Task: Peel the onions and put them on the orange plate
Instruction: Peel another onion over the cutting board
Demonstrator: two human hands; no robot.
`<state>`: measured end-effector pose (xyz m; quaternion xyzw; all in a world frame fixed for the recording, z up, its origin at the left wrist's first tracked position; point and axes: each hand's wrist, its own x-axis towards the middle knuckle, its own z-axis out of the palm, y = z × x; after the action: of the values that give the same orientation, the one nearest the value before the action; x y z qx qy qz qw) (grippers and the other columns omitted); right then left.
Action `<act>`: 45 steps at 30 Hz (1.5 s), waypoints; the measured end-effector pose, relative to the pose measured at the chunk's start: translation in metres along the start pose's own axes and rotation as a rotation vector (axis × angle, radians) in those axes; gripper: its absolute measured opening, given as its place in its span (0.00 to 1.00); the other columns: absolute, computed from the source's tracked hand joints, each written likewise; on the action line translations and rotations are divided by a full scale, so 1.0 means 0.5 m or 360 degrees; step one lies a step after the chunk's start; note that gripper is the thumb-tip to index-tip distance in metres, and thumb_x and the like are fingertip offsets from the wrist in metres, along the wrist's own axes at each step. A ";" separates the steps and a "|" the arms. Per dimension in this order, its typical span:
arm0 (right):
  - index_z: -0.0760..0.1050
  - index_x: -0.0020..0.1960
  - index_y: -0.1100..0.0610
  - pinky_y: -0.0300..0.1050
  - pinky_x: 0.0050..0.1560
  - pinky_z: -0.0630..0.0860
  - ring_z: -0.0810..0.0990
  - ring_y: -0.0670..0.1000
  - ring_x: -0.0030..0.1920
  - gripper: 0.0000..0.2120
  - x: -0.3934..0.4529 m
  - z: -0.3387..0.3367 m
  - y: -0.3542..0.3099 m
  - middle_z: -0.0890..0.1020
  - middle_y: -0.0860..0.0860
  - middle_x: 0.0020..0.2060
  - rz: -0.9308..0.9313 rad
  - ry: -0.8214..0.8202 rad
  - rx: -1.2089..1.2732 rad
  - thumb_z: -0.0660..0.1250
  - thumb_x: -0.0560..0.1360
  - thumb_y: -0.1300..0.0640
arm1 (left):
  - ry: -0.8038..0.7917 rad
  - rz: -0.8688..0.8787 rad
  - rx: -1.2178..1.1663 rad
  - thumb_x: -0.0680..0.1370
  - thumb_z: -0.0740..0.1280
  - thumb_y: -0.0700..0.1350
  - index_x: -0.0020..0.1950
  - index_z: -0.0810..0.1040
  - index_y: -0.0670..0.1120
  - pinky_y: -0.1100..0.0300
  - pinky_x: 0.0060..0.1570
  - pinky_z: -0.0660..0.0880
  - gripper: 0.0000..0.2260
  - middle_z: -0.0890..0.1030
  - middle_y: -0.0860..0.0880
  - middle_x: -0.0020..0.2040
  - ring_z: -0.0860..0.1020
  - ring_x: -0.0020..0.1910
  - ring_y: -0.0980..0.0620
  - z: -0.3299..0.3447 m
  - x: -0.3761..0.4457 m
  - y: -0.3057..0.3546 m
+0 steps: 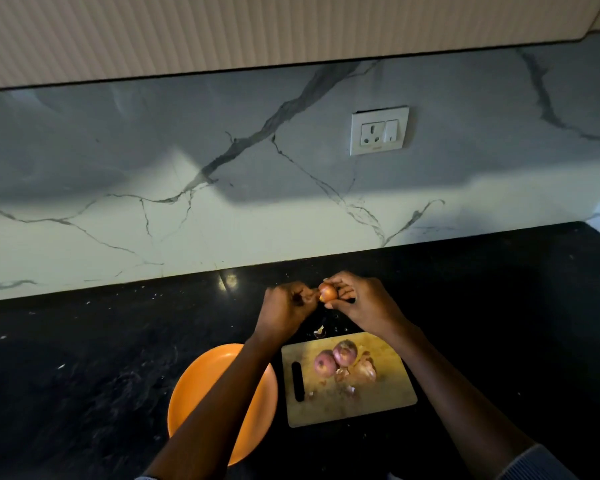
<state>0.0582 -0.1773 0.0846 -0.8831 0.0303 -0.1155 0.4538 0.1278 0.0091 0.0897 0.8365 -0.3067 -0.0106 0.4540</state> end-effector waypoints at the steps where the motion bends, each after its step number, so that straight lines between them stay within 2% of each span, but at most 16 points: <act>1: 0.80 0.59 0.52 0.43 0.53 0.83 0.84 0.39 0.48 0.19 -0.001 0.001 0.001 0.86 0.45 0.50 0.0003 -0.0001 0.0000 0.79 0.69 0.61 | 0.0001 0.0000 -0.0002 0.75 0.75 0.40 0.40 0.81 0.48 0.71 0.35 0.72 0.06 0.83 0.53 0.36 0.81 0.36 0.59 0.004 -0.001 0.000; 7: 0.80 0.59 0.51 0.47 0.54 0.83 0.84 0.40 0.49 0.19 -0.001 0.003 0.003 0.86 0.45 0.51 0.0002 -0.0009 -0.0001 0.79 0.70 0.60 | 0.0051 -0.0096 -0.0027 0.73 0.75 0.40 0.39 0.80 0.45 0.57 0.36 0.76 0.06 0.82 0.50 0.35 0.81 0.35 0.53 0.021 -0.001 -0.004; 12: 0.79 0.61 0.54 0.43 0.56 0.82 0.84 0.41 0.52 0.20 -0.001 0.000 0.001 0.86 0.46 0.53 -0.0039 -0.0029 0.0046 0.78 0.71 0.61 | 0.0083 -0.0159 -0.0162 0.72 0.76 0.39 0.39 0.78 0.44 0.64 0.34 0.74 0.07 0.82 0.53 0.34 0.80 0.34 0.57 0.019 -0.003 0.004; 15: 0.79 0.62 0.56 0.40 0.56 0.81 0.84 0.41 0.52 0.21 0.000 -0.003 -0.001 0.85 0.47 0.54 -0.0059 -0.0016 0.0096 0.78 0.71 0.63 | 0.0104 -0.0228 -0.0287 0.72 0.76 0.38 0.40 0.79 0.44 0.58 0.38 0.77 0.07 0.84 0.50 0.37 0.82 0.37 0.51 0.019 -0.004 0.006; 18: 0.79 0.63 0.57 0.37 0.56 0.79 0.84 0.41 0.53 0.21 0.000 -0.006 -0.005 0.85 0.47 0.55 -0.0064 -0.0002 0.0153 0.77 0.71 0.64 | 0.0159 -0.0302 -0.0411 0.72 0.76 0.38 0.39 0.79 0.48 0.55 0.40 0.78 0.09 0.85 0.48 0.38 0.83 0.38 0.49 0.023 -0.005 0.002; 21: 0.80 0.63 0.56 0.40 0.58 0.80 0.84 0.44 0.55 0.21 -0.002 -0.007 -0.002 0.85 0.47 0.55 -0.0047 0.0002 0.0227 0.77 0.71 0.65 | 0.0151 -0.0366 -0.0523 0.72 0.76 0.38 0.38 0.80 0.50 0.57 0.40 0.79 0.09 0.85 0.48 0.39 0.84 0.39 0.51 0.023 -0.007 0.001; 24: 0.79 0.63 0.56 0.43 0.58 0.80 0.84 0.45 0.56 0.22 -0.006 -0.010 0.003 0.85 0.48 0.56 -0.0022 0.0012 0.0273 0.77 0.71 0.65 | 0.0073 -0.0415 -0.0585 0.75 0.74 0.39 0.41 0.82 0.50 0.64 0.39 0.77 0.07 0.85 0.52 0.38 0.82 0.37 0.58 0.016 -0.008 0.004; 27: 0.79 0.63 0.56 0.43 0.58 0.81 0.84 0.45 0.55 0.22 -0.008 -0.012 0.006 0.85 0.48 0.56 -0.0032 0.0028 0.0273 0.77 0.71 0.65 | 0.0015 -0.0397 -0.0635 0.78 0.71 0.43 0.43 0.81 0.50 0.63 0.42 0.76 0.05 0.84 0.53 0.39 0.81 0.38 0.59 0.008 -0.008 0.005; 30: 0.79 0.63 0.57 0.42 0.58 0.81 0.85 0.44 0.55 0.22 -0.008 -0.012 0.002 0.85 0.48 0.56 -0.0043 0.0047 0.0294 0.77 0.71 0.66 | 0.0003 -0.0340 -0.0593 0.76 0.73 0.50 0.47 0.81 0.49 0.63 0.44 0.76 0.06 0.84 0.51 0.41 0.82 0.41 0.57 0.011 -0.005 0.008; 33: 0.80 0.63 0.56 0.39 0.57 0.80 0.85 0.43 0.54 0.22 -0.007 -0.009 -0.003 0.85 0.47 0.55 -0.0040 0.0038 0.0298 0.77 0.71 0.66 | 0.0041 -0.0250 -0.0638 0.76 0.75 0.45 0.50 0.80 0.50 0.65 0.42 0.76 0.06 0.83 0.52 0.40 0.81 0.40 0.57 0.021 -0.006 0.008; 35: 0.80 0.63 0.56 0.39 0.56 0.80 0.85 0.43 0.53 0.22 -0.007 -0.008 -0.002 0.85 0.47 0.55 -0.0045 0.0028 0.0280 0.77 0.71 0.66 | 0.0082 -0.0220 -0.0675 0.76 0.74 0.43 0.50 0.81 0.50 0.62 0.45 0.78 0.05 0.84 0.51 0.42 0.83 0.42 0.54 0.024 -0.007 0.005; 39: 0.80 0.62 0.55 0.38 0.56 0.80 0.85 0.42 0.53 0.22 -0.010 -0.006 0.003 0.85 0.46 0.54 -0.0025 0.0014 0.0262 0.78 0.70 0.66 | 0.0110 -0.0267 -0.0682 0.76 0.74 0.42 0.49 0.85 0.45 0.57 0.49 0.79 0.03 0.87 0.51 0.44 0.85 0.45 0.52 0.025 -0.006 -0.001; 41: 0.80 0.62 0.55 0.36 0.55 0.80 0.84 0.41 0.53 0.22 -0.012 -0.004 0.004 0.85 0.46 0.53 -0.0027 0.0003 0.0246 0.77 0.70 0.66 | 0.0080 -0.0313 -0.0648 0.76 0.74 0.42 0.47 0.84 0.47 0.57 0.48 0.79 0.01 0.86 0.52 0.42 0.84 0.44 0.54 0.025 -0.005 -0.004; 45: 0.80 0.62 0.56 0.35 0.55 0.79 0.84 0.40 0.53 0.22 -0.014 -0.002 0.006 0.84 0.46 0.54 -0.0020 -0.0001 0.0260 0.77 0.70 0.67 | 0.0062 -0.0306 -0.0545 0.79 0.71 0.41 0.43 0.82 0.54 0.60 0.46 0.77 0.08 0.85 0.53 0.40 0.83 0.41 0.56 0.022 -0.002 -0.009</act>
<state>0.0513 -0.1787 0.0818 -0.8434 0.0150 -0.1200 0.5235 0.1258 0.0030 0.0795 0.7725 -0.2102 -0.0897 0.5924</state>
